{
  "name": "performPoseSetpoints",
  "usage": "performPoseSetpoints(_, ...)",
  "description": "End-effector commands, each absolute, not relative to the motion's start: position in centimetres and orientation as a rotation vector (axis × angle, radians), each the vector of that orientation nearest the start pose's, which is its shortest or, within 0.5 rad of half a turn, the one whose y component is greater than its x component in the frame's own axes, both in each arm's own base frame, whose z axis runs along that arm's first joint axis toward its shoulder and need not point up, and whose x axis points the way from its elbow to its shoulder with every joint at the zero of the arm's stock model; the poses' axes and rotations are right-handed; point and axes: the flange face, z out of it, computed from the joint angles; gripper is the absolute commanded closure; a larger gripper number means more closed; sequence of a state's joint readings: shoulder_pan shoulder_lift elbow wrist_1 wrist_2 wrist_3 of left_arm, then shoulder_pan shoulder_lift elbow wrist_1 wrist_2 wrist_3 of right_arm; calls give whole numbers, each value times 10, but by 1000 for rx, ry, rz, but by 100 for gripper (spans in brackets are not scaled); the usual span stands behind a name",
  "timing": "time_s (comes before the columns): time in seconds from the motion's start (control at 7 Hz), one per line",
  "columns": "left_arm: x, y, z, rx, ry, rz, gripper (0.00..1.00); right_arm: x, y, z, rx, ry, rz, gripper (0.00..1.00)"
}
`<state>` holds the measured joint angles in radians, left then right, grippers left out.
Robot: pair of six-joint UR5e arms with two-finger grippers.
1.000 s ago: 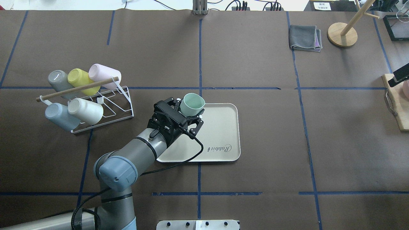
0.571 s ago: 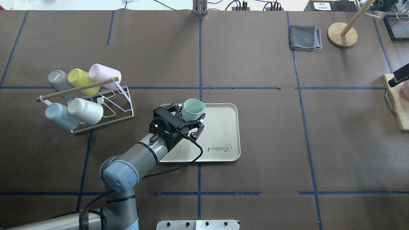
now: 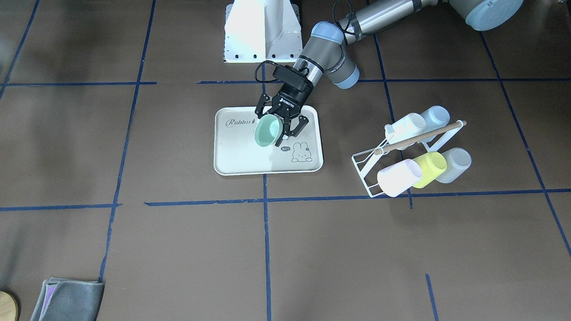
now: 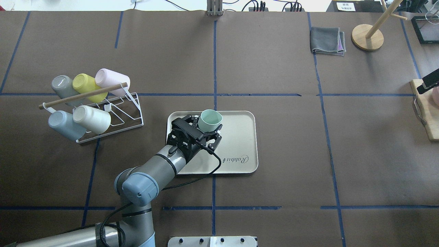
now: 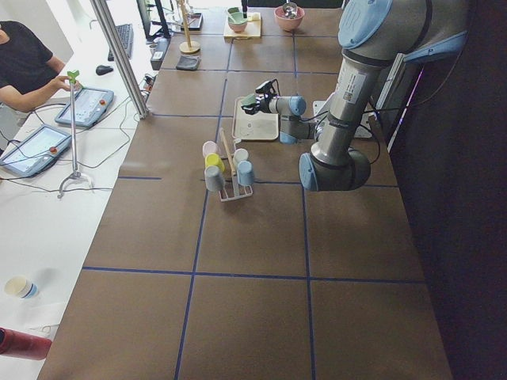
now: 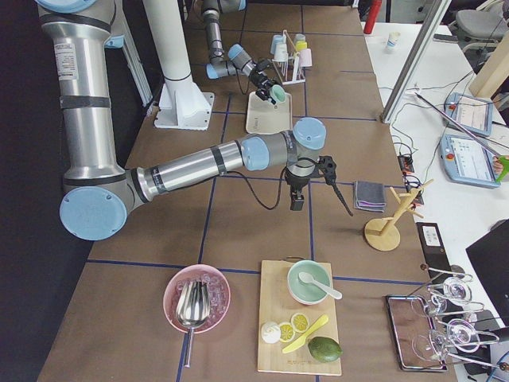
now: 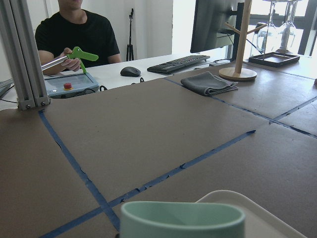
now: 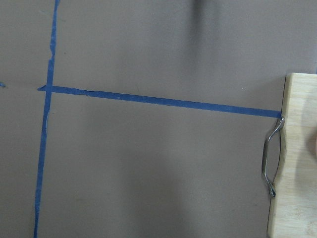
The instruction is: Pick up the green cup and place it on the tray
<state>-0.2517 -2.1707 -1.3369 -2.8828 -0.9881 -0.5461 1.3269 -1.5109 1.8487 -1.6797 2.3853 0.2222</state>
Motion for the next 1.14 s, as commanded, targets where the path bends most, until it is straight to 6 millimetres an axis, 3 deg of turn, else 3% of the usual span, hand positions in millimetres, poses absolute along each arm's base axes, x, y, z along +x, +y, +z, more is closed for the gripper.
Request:
performPoseSetpoints(0.0, 620, -354, 272, 1296, 1007, 107, 68, -63, -507, 501, 23, -839, -113, 0)
performPoseSetpoints(0.14, 627, -355, 278, 1290, 982, 112, 66, -63, -507, 501, 23, -839, -113, 0)
performPoseSetpoints(0.43, 632, -352, 273, 1290, 986, 111, 65, -63, -507, 501, 22, -839, -112, 0)
performPoseSetpoints(0.71, 634, -348, 273, 1287, 990, 116, 39, -62, -507, 499, 26, -839, -110, 0)
performPoseSetpoints(1.0, 634, -348, 272, 1288, 991, 115, 28, -62, -507, 500, 25, -839, -110, 0)
